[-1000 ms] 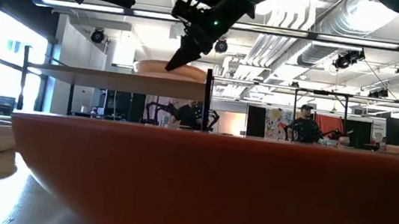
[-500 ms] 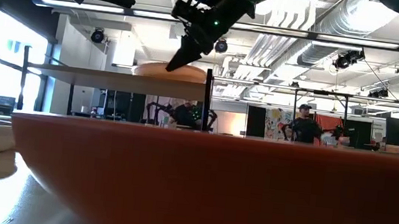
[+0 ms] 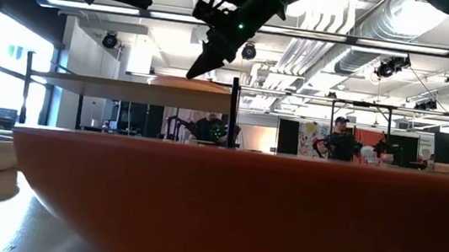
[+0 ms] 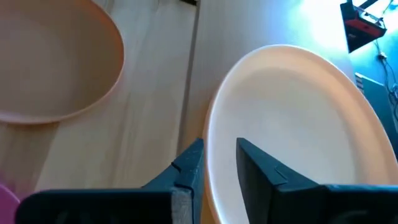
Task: Place and stack plates onto a shelf
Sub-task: Put the light orange plate on the shelf, then stack the brown plate on top of the light orange plate on the shelf
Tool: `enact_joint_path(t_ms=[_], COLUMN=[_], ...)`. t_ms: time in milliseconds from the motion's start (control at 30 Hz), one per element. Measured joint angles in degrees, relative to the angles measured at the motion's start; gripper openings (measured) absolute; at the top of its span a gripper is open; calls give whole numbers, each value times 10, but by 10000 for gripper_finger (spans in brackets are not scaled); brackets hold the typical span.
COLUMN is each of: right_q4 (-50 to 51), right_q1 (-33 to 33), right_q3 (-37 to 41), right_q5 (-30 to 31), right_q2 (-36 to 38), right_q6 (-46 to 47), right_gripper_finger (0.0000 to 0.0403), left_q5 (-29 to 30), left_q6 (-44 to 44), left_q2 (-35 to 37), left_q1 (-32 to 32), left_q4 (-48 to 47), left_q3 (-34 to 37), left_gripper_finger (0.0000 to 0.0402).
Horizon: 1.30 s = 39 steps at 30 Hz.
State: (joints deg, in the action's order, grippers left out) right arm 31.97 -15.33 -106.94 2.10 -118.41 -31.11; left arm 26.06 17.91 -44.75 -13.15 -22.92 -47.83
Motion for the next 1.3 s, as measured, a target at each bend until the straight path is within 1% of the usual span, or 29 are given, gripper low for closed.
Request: enact_joint_path(t_ms=[100, 233, 367, 500, 600, 733, 867, 967, 1133, 1300], right_q4=[12, 45, 108, 194, 256, 310, 320, 345, 369, 364], right_q1=[3, 13, 27, 38, 39, 31, 22, 17, 17, 19], right_q3=[-9, -49, -113, -182, -230, -278, -269, -269, -261, -261], right_q5=[0, 13, 39, 66, 86, 97, 97, 97, 95, 95], right_q2=[0, 0, 0, 1, 1, 1, 13, 13, 13, 13], right_q6=[0, -4, -4, -4, 6, 53, 99, 128, 132, 132], right_gripper_finger=[68, 68, 68, 68, 68, 68, 68, 68, 68, 68], left_q5=[-2, -34, -75, -122, -139, -152, -152, -152, -154, -155], left_q6=[1, 40, 113, 195, 246, 325, 395, 435, 490, 534], left_q2=[0, 0, 0, 0, 0, 0, 0, 0, 0, 0], left_q1=[1, 1, 1, 2, 13, 37, 62, 76, 96, 106], left_q4=[-1, -37, -127, -233, -292, -342, -368, -370, -368, -367], left_q3=[0, 0, 0, 0, 0, 0, 8, 32, 84, 130], left_gripper_finger=[62, 62, 62, 62, 62, 62, 62, 62, 62, 62])
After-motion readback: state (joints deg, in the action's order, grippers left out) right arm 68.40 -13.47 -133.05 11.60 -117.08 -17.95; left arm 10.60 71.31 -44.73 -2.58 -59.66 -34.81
